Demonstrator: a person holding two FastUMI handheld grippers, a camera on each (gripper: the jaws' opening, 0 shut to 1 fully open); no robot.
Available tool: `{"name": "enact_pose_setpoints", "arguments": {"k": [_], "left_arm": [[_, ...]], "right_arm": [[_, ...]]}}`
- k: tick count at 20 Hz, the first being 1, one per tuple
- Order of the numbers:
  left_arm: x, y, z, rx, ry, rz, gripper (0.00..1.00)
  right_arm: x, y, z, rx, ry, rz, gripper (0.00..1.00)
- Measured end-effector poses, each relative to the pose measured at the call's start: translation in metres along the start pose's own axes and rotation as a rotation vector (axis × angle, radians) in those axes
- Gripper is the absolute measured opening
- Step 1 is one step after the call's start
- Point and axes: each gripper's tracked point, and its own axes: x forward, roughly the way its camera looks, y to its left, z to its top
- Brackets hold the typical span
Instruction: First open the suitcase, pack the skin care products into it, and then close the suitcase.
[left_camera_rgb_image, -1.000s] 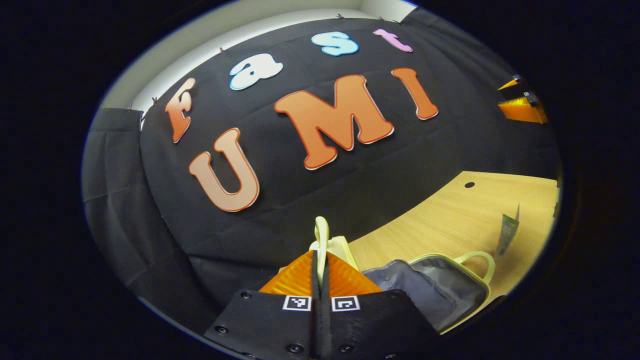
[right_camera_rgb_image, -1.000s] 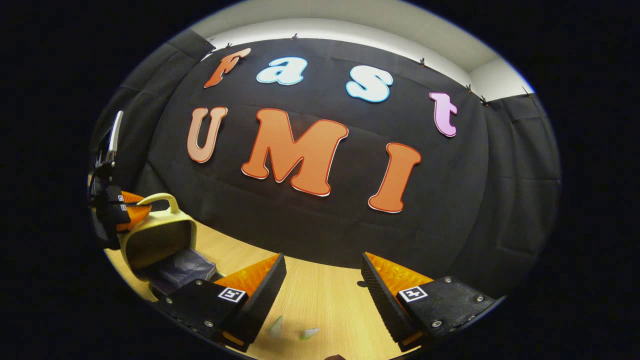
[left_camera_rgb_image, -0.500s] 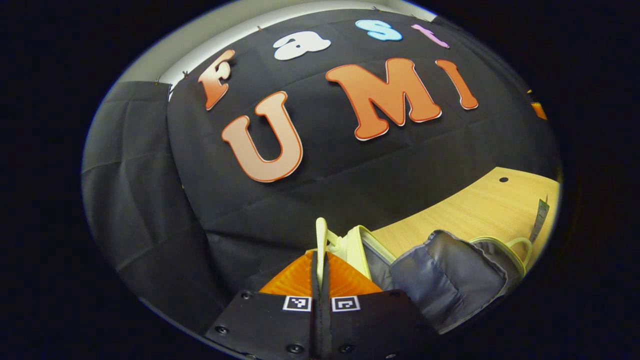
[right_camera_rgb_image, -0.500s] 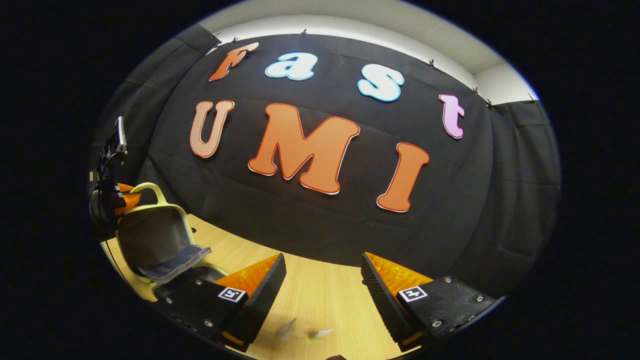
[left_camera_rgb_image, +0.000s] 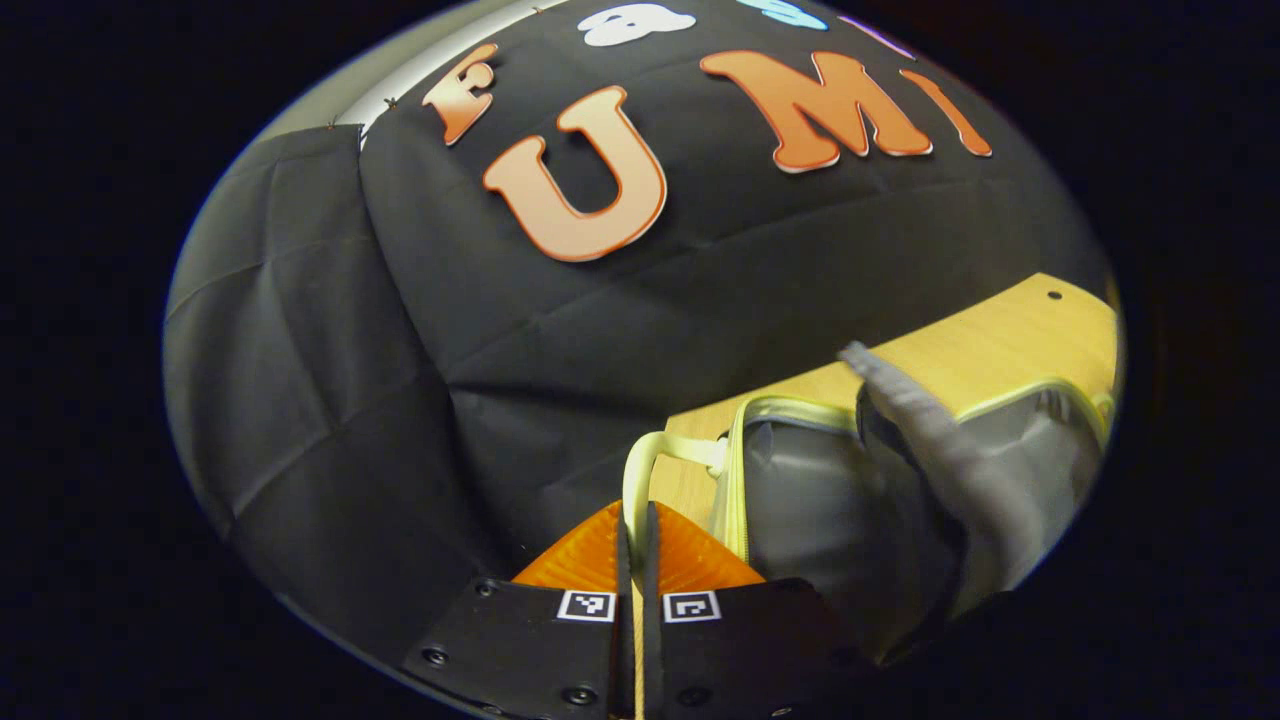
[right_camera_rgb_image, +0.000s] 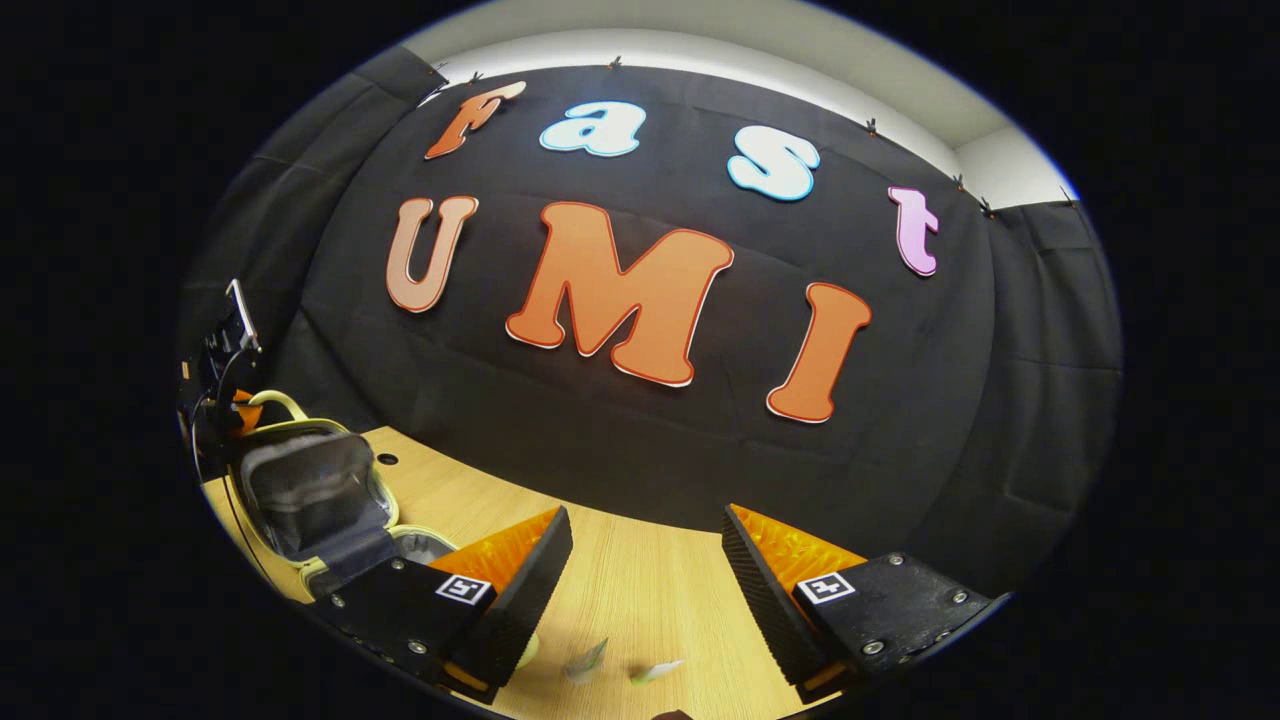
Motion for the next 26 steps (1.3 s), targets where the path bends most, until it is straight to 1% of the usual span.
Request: {"name": "enact_pose_setpoints", "arguments": {"k": [2,3,4,5,7,8,9,10,11,12,13,14,15,17,19,20,21,22,23,24,25,26], "left_arm": [[0.008,0.003,-0.037,0.009,0.083,0.008,0.04],[0.010,0.004,-0.048,0.006,0.106,0.015,0.04],[0.010,0.003,-0.057,0.014,0.131,0.014,0.04],[0.014,0.005,-0.066,0.021,0.150,0.016,0.07],[0.015,0.004,-0.080,0.036,0.187,0.035,0.09],[0.016,0.009,-0.082,0.055,0.198,0.065,0.10],[0.011,0.017,-0.075,0.102,0.187,0.121,0.17],[0.010,0.018,-0.064,0.110,0.146,0.137,0.19],[0.007,0.011,-0.051,0.091,0.111,0.123,0.25],[0.000,0.001,-0.036,0.080,0.087,0.107,0.39],[-0.011,-0.011,-0.023,0.073,0.067,0.098,0.48],[-0.018,-0.024,-0.009,0.065,0.040,0.085,0.59],[-0.021,-0.042,0.003,0.057,0.027,0.056,0.64],[-0.027,-0.079,0.030,0.047,-0.014,-0.007,0.66],[-0.041,-0.109,0.066,0.048,-0.076,-0.052,0.75],[-0.049,-0.122,0.085,0.040,-0.107,-0.074,0.75],[-0.057,-0.135,0.099,0.031,-0.134,-0.092,0.74],[-0.065,-0.147,0.113,0.016,-0.158,-0.105,0.81],[-0.076,-0.163,0.131,-0.003,-0.189,-0.126,0.85],[-0.082,-0.172,0.146,-0.017,-0.208,-0.138,0.85],[-0.088,-0.183,0.159,-0.027,-0.227,-0.153,0.89],[-0.097,-0.190,0.172,-0.040,-0.242,-0.160,0.89]], "right_arm": [[0.003,0.004,-0.003,0.018,0.007,0.012,0.95],[0.003,0.005,-0.005,0.019,0.007,0.019,0.95],[0.004,0.003,-0.006,0.014,0.012,0.017,0.95],[0.005,0.002,-0.008,0.008,0.016,0.018,0.95],[0.005,-0.002,-0.013,0.004,0.021,0.018,0.95],[0.005,-0.003,-0.016,0.008,0.025,0.022,0.95],[0.006,-0.003,-0.022,0.011,0.037,0.032,0.96],[0.007,-0.004,-0.023,0.009,0.038,0.036,0.95],[0.009,-0.008,-0.024,0.006,0.036,0.036,0.96],[0.010,-0.010,-0.024,0.006,0.034,0.038,0.95],[0.010,-0.013,-0.024,0.006,0.030,0.040,0.96],[0.010,-0.015,-0.024,0.009,0.024,0.046,0.96],[0.011,-0.019,-0.025,0.009,0.018,0.047,0.96],[0.013,-0.025,-0.027,0.010,0.017,0.054,0.96],[0.015,-0.030,-0.031,0.018,0.021,0.071,0.96],[0.016,-0.034,-0.032,0.020,0.018,0.074,0.95],[0.016,-0.038,-0.031,0.022,0.010,0.077,0.96],[0.016,-0.042,-0.031,0.023,0.005,0.080,0.96],[0.016,-0.046,-0.032,0.025,-0.001,0.088,0.96],[0.016,-0.050,-0.033,0.027,-0.005,0.090,0.96],[0.015,-0.053,-0.034,0.030,-0.009,0.095,0.96],[0.015,-0.058,-0.036,0.035,-0.011,0.097,0.96]]}}
